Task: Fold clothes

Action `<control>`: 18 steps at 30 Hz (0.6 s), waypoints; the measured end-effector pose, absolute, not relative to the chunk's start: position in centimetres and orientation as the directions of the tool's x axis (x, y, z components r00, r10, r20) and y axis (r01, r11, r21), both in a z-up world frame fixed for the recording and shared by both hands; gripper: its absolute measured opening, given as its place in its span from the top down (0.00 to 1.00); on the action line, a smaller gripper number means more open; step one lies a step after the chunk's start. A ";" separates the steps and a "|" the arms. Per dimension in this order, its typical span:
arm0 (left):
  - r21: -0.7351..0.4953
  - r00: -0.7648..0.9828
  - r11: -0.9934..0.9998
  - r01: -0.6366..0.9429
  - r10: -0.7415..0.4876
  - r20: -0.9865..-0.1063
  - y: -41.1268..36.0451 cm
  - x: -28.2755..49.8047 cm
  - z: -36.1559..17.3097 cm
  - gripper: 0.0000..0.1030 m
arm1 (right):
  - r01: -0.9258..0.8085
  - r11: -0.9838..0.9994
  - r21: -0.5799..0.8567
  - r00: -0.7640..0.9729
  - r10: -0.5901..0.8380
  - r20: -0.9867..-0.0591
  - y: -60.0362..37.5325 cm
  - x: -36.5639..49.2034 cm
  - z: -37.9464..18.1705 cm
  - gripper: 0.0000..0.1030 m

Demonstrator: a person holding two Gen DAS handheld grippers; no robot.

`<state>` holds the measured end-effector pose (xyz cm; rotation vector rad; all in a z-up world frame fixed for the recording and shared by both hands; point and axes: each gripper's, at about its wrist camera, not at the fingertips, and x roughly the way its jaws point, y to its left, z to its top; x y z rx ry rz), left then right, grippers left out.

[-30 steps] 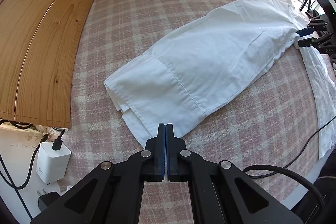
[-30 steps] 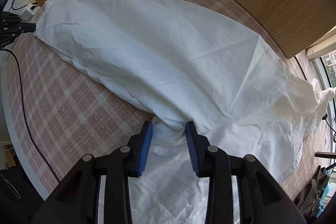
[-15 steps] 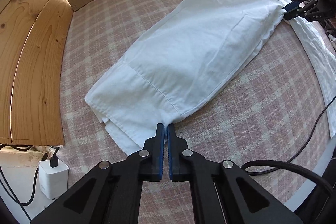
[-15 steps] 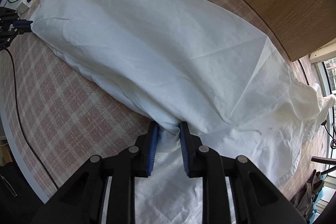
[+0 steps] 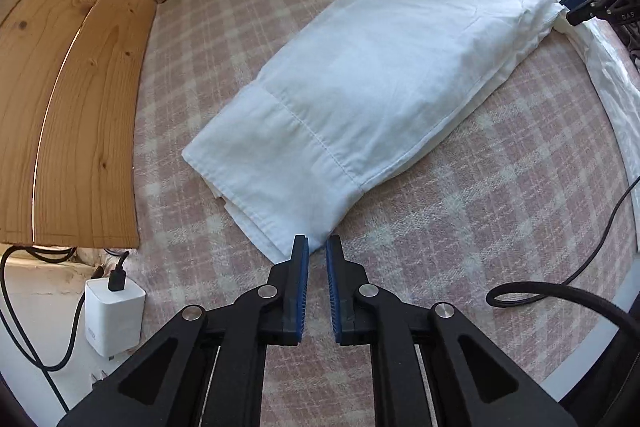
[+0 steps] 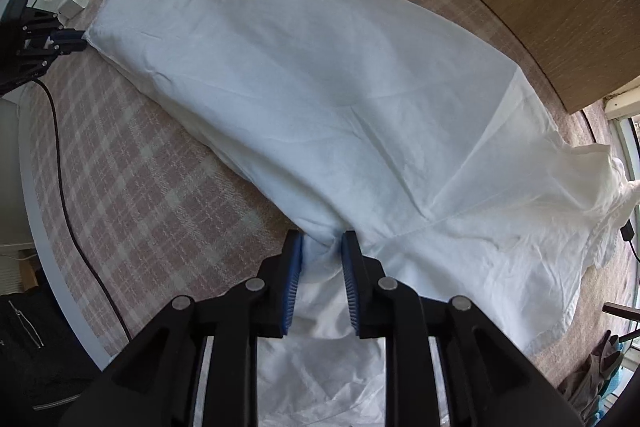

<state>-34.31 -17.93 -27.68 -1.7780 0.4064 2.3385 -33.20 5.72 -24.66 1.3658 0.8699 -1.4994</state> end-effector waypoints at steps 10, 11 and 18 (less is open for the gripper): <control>-0.014 -0.355 -0.964 -0.267 0.112 -0.928 -15.9 -38.5 -26.1 0.84 | 0.784 -0.615 0.085 -0.090 -0.248 -0.965 7.7 -42.0 -24.8 0.57; 0.004 -0.345 -0.961 -0.277 0.096 -0.934 -15.5 -38.6 -26.4 0.84 | 0.782 -0.621 0.046 -0.114 -0.216 -0.970 7.1 -42.2 -25.8 0.57; 0.027 -0.395 -0.950 -0.312 0.104 -0.913 -12.0 -38.6 -22.0 0.89 | 0.706 -0.704 0.077 -0.174 -0.278 -0.945 10.5 -43.7 -22.2 0.57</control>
